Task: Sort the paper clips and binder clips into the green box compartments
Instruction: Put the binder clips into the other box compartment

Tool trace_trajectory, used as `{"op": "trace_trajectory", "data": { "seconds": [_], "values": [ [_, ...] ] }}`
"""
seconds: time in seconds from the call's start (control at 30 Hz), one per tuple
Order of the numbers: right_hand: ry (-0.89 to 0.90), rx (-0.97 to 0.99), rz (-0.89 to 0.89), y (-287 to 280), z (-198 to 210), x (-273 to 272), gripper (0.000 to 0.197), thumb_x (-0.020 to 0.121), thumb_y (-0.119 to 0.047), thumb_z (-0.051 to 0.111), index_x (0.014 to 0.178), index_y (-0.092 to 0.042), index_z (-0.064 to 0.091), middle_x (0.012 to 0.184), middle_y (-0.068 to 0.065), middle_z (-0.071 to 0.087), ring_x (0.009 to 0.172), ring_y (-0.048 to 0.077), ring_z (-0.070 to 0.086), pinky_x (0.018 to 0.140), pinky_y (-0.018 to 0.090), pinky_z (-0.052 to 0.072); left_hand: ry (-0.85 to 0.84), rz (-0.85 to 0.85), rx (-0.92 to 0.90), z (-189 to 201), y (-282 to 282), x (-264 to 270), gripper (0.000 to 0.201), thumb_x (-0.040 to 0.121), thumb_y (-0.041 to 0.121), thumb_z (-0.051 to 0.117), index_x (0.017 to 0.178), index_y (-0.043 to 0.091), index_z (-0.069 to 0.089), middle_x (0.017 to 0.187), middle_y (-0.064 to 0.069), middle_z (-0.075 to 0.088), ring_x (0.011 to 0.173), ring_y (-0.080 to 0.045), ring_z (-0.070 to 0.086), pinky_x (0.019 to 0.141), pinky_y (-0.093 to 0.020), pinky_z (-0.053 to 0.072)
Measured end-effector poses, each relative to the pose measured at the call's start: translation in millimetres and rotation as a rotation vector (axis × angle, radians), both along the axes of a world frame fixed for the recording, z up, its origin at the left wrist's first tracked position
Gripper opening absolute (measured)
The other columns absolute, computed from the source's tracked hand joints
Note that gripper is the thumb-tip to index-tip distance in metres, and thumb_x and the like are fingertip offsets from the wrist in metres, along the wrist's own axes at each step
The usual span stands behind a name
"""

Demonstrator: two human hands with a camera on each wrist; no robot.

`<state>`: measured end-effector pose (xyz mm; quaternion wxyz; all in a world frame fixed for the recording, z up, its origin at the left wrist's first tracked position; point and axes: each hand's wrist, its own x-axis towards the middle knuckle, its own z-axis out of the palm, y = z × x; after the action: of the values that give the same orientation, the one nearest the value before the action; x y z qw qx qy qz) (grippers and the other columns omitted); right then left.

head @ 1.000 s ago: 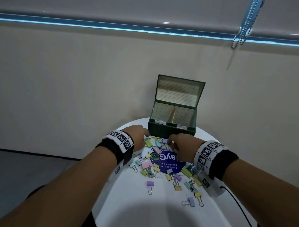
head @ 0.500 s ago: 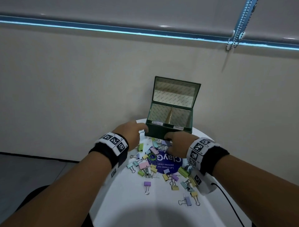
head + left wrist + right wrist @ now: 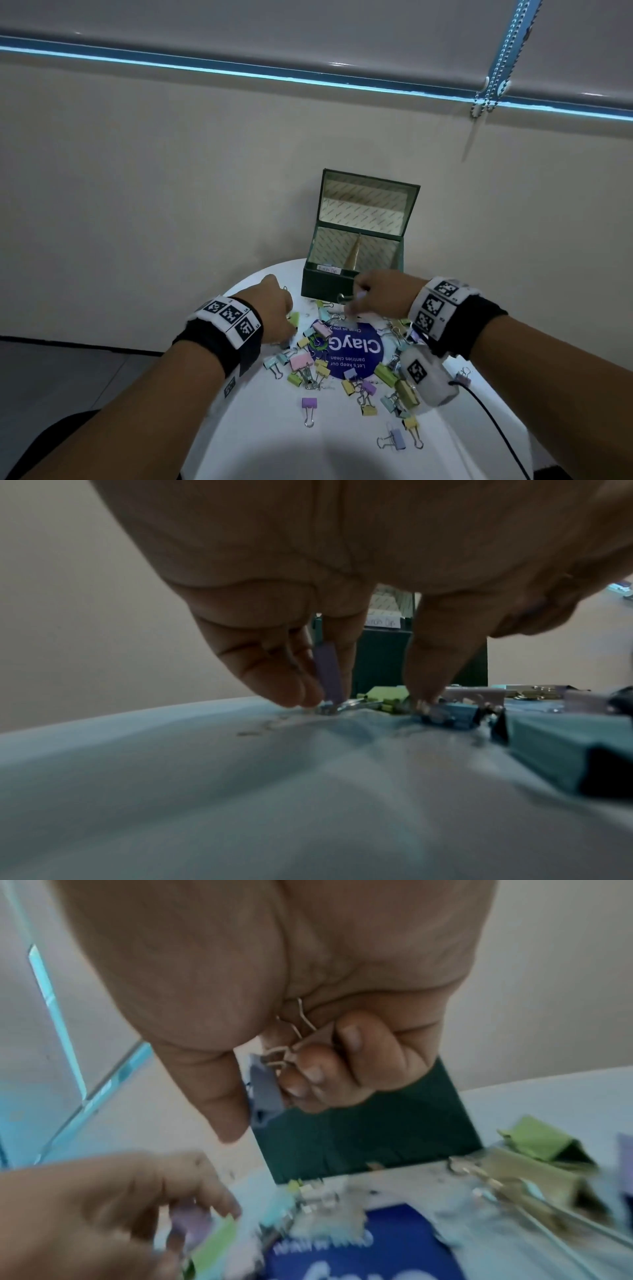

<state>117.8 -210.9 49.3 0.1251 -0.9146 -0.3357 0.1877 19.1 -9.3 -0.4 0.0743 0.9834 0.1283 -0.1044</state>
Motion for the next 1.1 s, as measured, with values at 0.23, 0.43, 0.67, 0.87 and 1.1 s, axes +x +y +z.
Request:
{"op": "trace_trajectory", "data": {
  "seconds": [0.23, 0.43, 0.67, 0.87, 1.1],
  "values": [
    [-0.014, 0.469, -0.301, 22, 29, 28, 0.014, 0.096, -0.024, 0.061, 0.087, -0.014, 0.058, 0.078, 0.001, 0.057, 0.061, 0.012, 0.048, 0.055, 0.025, 0.038, -0.054, -0.034, 0.001, 3, -1, 0, 0.041, 0.074, 0.042, 0.075, 0.111, 0.027, 0.066, 0.108, 0.002, 0.047, 0.095, -0.020, 0.059, 0.073, -0.029, 0.049],
    [0.052, 0.558, -0.400, 44, 24, 38, 0.013, 0.095, -0.017, 0.062, 0.093, -0.005, 0.066, 0.065, 0.000, 0.053, 0.053, 0.013, 0.043, 0.050, 0.026, 0.033, -0.142, -0.046, -0.042, 2, 1, 2, 0.011, 0.080, 0.027, 0.068, 0.086, 0.029, 0.058, 0.102, 0.002, 0.049, 0.087, -0.018, 0.058, 0.072, -0.027, 0.047],
    [0.088, 0.590, -0.405, 49, 17, 43, 0.012, 0.092, -0.013, 0.063, 0.080, -0.013, 0.064, 0.064, 0.003, 0.054, 0.049, 0.013, 0.040, 0.047, 0.025, 0.032, -0.201, -0.071, -0.038, -2, 4, 5, 0.008, 0.083, 0.028, 0.064, 0.082, 0.029, 0.057, 0.097, 0.004, 0.047, 0.083, -0.019, 0.058, 0.076, -0.031, 0.051],
    [0.176, 0.658, -0.388, 53, 23, 49, 0.039, 0.091, -0.016, 0.063, 0.130, -0.014, 0.057, 0.121, 0.012, 0.064, 0.088, 0.021, 0.061, 0.082, 0.041, 0.052, -0.253, -0.067, -0.040, -2, 4, 5, 0.010, 0.089, 0.037, 0.061, 0.084, 0.029, 0.059, 0.098, 0.004, 0.048, 0.080, -0.018, 0.058, 0.077, -0.032, 0.053],
    [-0.284, 0.413, -0.086, -5, 18, 17, 0.020, 0.100, -0.014, 0.049, 0.108, -0.019, 0.066, 0.109, -0.002, 0.061, 0.100, 0.016, 0.059, 0.078, 0.022, 0.044, -0.349, -0.100, -0.091, 4, 2, 4, 0.016, 0.094, 0.041, 0.058, 0.087, 0.027, 0.057, 0.101, 0.005, 0.047, 0.082, -0.015, 0.056, 0.079, -0.032, 0.051]
  ]
}}
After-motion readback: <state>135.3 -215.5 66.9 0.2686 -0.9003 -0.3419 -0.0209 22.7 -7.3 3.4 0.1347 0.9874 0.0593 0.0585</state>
